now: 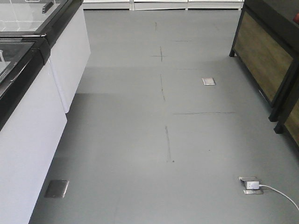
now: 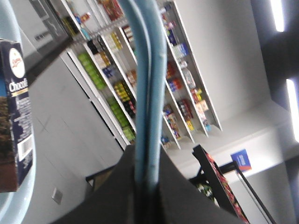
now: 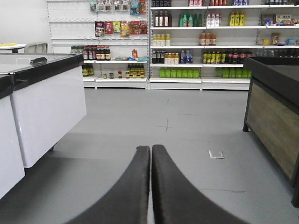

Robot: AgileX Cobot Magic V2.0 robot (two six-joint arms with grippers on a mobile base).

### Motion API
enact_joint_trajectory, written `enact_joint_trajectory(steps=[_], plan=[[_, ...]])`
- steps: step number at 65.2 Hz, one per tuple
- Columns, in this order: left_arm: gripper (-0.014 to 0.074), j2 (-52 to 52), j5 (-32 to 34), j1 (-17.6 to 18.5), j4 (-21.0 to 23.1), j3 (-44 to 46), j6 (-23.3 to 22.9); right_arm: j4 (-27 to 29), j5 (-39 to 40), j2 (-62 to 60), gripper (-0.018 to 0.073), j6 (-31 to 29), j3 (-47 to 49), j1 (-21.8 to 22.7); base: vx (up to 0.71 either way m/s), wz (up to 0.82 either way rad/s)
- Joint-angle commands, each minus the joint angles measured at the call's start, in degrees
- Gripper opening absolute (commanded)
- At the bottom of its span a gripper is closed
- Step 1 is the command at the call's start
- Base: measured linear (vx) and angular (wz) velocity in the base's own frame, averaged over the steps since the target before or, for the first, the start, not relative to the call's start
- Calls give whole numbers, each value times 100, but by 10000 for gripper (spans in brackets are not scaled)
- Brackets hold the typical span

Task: Left arm holds basket, right arm returns cookies
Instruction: 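Lift the light-blue basket with the left gripper by its handle, then lower the held basket toward the robot's front with the left gripper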

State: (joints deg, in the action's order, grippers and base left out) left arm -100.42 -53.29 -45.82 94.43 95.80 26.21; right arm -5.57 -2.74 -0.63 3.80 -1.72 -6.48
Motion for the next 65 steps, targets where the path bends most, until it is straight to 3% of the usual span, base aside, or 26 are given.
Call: enact_joint_trajectory(steps=[1, 23, 37, 50, 58, 65], plan=[[-7, 333, -209, 479, 522, 225, -47, -46, 405, -58, -8, 7, 12, 2, 0, 0], [-7, 333, -465, 2261, 409, 224, 178, -46, 405, -58, -8, 7, 12, 2, 0, 0], [-7, 333, -631, 3667, -609, 176, 241, -46, 405, -58, -8, 7, 12, 2, 0, 0], [-7, 333, -369, 4961, -273, -198, 313, -46, 405, -58, -8, 7, 12, 2, 0, 0], [-7, 333, -108, 5460, -248, -528, 319, -46, 405, -58, -8, 7, 12, 2, 0, 0], [-7, 333, -155, 5787, -223, -969, 590, -46, 405, -58, -8, 7, 12, 2, 0, 0]])
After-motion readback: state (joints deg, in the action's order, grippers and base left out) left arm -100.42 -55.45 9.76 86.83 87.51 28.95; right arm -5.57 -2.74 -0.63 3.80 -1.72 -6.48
